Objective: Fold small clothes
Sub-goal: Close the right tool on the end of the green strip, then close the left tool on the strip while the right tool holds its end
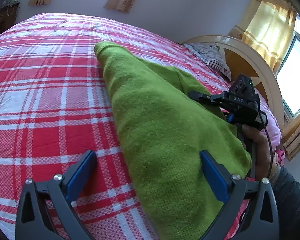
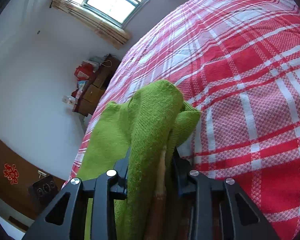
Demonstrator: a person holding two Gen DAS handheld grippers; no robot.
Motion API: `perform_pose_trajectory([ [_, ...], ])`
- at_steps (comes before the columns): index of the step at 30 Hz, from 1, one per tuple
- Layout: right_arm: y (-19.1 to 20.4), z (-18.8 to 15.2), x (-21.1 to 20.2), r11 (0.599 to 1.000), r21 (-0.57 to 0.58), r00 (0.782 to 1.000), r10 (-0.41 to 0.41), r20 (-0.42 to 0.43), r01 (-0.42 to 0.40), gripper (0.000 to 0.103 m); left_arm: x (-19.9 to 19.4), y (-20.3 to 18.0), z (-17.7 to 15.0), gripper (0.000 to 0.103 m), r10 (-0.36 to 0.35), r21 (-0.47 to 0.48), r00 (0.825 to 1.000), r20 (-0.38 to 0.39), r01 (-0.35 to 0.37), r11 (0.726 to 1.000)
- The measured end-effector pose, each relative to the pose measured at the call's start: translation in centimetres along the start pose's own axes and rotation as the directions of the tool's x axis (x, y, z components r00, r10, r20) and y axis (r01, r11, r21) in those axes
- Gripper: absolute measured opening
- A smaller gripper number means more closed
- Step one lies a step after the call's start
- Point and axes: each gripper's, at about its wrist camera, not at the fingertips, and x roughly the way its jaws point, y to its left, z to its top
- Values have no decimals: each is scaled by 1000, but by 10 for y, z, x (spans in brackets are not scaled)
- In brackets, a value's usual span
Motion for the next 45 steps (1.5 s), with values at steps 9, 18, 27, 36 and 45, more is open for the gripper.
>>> perform_pose_trajectory([
  [9, 2, -4, 1, 999, -32, 1000, -24, -4, 24, 33, 4, -10, 1, 84, -21, 24, 999, -35, 22, 999],
  [18, 11, -6, 3, 994, -83, 998, -67, 19, 69, 33, -1, -17, -3, 58, -28, -3, 999, -39, 28, 1000],
  [27, 24, -9, 8, 984, -131, 992, -119, 47, 124, 32, -7, -31, -2, 48, 52, 46, 998, -30, -51, 998],
  [36, 28, -13, -4, 978, -158, 987, -125, 99, 140, 30, -9, -33, 0, 46, 83, 74, 996, -33, -80, 994],
  [45, 40, -20, -9, 980, -144, 988, -125, 91, 137, 30, -20, -32, 1, 45, 83, 77, 996, -42, -80, 994],
])
